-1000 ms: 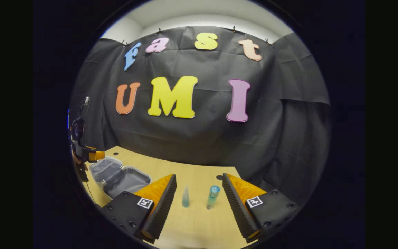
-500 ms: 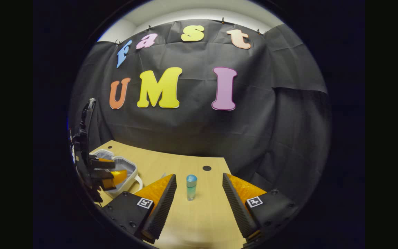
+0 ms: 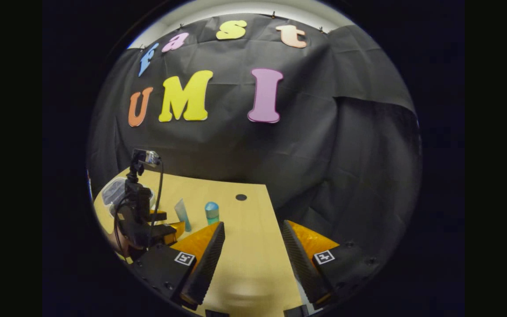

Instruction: First open the suitcase, pack the skin care products into it, and then close the suitcase.

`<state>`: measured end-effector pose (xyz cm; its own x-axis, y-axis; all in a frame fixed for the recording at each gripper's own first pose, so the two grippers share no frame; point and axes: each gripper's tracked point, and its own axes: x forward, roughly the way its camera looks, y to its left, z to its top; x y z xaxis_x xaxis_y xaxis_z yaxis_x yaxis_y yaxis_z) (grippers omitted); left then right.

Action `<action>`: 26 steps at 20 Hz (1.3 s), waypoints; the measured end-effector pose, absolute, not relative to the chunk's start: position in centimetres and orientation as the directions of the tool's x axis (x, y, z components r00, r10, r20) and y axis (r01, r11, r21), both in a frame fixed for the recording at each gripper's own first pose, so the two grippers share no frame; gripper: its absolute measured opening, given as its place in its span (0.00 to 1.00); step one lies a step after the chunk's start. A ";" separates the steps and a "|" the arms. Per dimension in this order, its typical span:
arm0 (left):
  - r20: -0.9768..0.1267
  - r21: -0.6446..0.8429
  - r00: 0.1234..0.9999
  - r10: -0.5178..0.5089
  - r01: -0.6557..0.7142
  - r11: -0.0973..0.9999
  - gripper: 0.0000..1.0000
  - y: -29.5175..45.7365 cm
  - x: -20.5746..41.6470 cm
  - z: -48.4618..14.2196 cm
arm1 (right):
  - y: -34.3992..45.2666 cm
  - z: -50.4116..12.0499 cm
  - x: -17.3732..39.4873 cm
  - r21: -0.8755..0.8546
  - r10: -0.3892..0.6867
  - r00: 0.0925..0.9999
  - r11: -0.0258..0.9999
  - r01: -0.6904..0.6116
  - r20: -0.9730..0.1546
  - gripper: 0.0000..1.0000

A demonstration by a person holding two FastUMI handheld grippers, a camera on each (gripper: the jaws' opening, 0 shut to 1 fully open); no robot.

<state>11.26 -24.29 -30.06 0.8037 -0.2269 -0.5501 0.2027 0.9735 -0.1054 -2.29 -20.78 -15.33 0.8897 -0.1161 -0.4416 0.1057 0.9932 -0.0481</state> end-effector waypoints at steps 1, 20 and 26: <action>-0.557 -0.094 0.801 -0.221 0.204 0.975 0.98 -24.4 11.9 -30.8 | -21.1 -15.8 -2.3 -0.051 -0.123 0.883 0.992 0.112 -0.453 0.79; -0.640 -0.049 0.746 -0.183 0.198 0.979 0.41 -24.1 14.9 -35.9 | -19.0 -21.5 1.0 0.026 -0.018 0.843 0.999 0.038 -0.537 0.80; -0.587 -0.132 0.777 -0.227 0.185 0.974 0.39 -23.1 13.5 -29.8 | -15.7 -26.2 4.6 0.083 0.073 0.829 0.996 -0.032 -0.555 0.79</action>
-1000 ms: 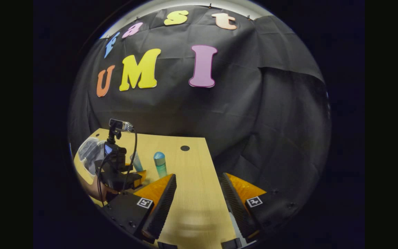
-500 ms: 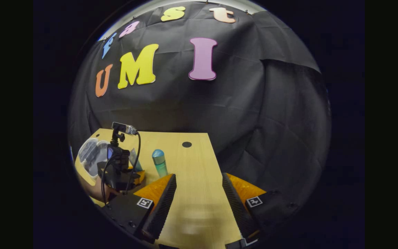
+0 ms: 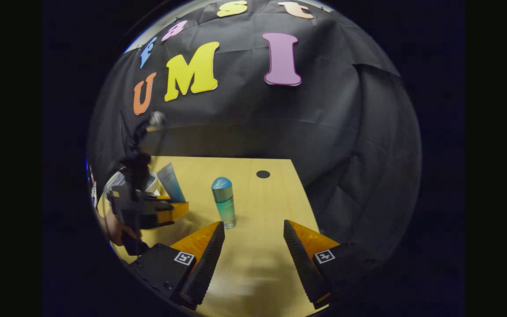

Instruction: First open the suitcase, pack the skin care products into it, and then close the suitcase.

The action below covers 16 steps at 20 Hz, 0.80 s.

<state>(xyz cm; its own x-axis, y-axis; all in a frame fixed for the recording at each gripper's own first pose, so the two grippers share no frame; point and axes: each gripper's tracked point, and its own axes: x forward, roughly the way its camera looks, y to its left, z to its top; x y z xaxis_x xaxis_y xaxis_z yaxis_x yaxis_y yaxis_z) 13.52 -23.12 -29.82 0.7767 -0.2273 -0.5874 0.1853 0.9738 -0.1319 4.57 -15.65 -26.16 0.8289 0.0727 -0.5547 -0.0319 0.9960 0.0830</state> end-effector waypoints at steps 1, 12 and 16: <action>-0.578 -0.140 0.783 -0.228 0.181 0.974 0.39 -22.8 13.0 -28.6 | -15.0 -27.1 5.5 0.097 0.087 0.825 0.995 -0.040 -0.558 0.79; -0.583 -0.142 0.808 -0.087 0.004 0.990 0.39 -14.0 6.8 -21.7 | -8.7 -34.9 12.4 0.202 0.207 0.761 0.974 -0.101 -0.615 0.65; -0.609 -0.138 0.793 -0.004 -0.101 0.985 0.39 -9.2 4.6 -21.6 | -8.7 -36.1 13.0 0.192 0.203 0.751 0.976 -0.103 -0.629 0.57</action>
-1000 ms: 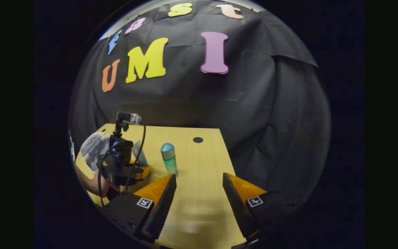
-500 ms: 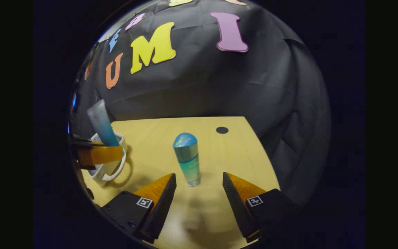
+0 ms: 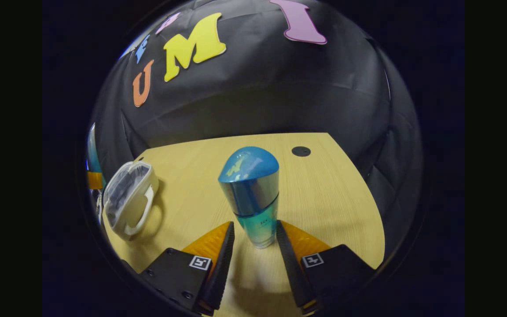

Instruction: First open the suitcase, pack the skin care products into it, and then close the suitcase.

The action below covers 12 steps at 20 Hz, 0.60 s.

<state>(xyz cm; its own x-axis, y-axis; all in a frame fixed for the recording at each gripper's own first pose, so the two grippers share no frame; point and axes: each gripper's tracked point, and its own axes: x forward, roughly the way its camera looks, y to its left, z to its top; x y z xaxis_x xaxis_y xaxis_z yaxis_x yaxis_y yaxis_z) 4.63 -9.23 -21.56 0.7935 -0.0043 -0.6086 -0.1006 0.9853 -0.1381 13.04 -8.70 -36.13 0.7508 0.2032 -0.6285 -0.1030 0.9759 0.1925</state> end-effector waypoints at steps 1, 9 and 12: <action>-0.615 -0.138 0.788 0.017 -0.128 0.982 0.39 -8.0 3.8 -21.6 | -8.7 -36.1 13.1 0.191 0.198 0.750 0.977 -0.097 -0.631 0.51; -0.628 -0.121 0.775 0.066 -0.181 0.976 0.39 -0.6 1.5 -21.6 | -8.9 -35.5 13.1 0.161 0.173 0.739 0.983 -0.089 -0.651 0.34; -0.659 -0.169 0.749 -0.062 -0.068 0.983 0.39 0.3 2.8 -23.3 | -8.4 -31.1 11.1 0.177 0.190 0.755 0.979 -0.098 -0.628 0.35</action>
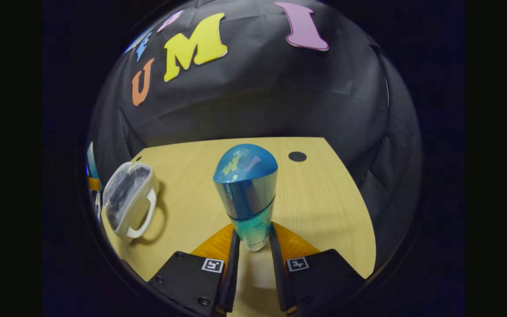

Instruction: First open the suitcase, pack the skin care products into it, and then close the suitcase.

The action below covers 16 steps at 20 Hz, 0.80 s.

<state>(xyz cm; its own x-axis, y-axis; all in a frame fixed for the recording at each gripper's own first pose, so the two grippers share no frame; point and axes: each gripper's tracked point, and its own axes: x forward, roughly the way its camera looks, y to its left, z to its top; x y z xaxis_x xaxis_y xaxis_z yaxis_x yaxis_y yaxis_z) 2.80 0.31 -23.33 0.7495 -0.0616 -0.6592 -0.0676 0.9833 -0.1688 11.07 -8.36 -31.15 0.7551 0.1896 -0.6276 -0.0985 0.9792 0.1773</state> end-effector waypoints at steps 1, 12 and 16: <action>-0.690 -0.181 0.716 -0.102 -0.035 0.983 0.39 0.7 2.8 -24.6 | -8.1 -29.3 10.1 0.182 0.199 0.761 0.977 -0.108 -0.618 0.35; -0.902 -0.215 0.387 -0.192 -0.017 0.976 0.39 6.1 2.6 -35.8 | -7.3 -14.8 0.1 0.315 0.255 0.792 0.945 -0.085 -0.554 0.35; -0.940 -0.197 0.288 -0.184 -0.018 0.980 0.39 6.2 2.4 -36.6 | -7.1 -13.2 -1.4 0.283 0.246 0.804 0.954 -0.102 -0.541 0.35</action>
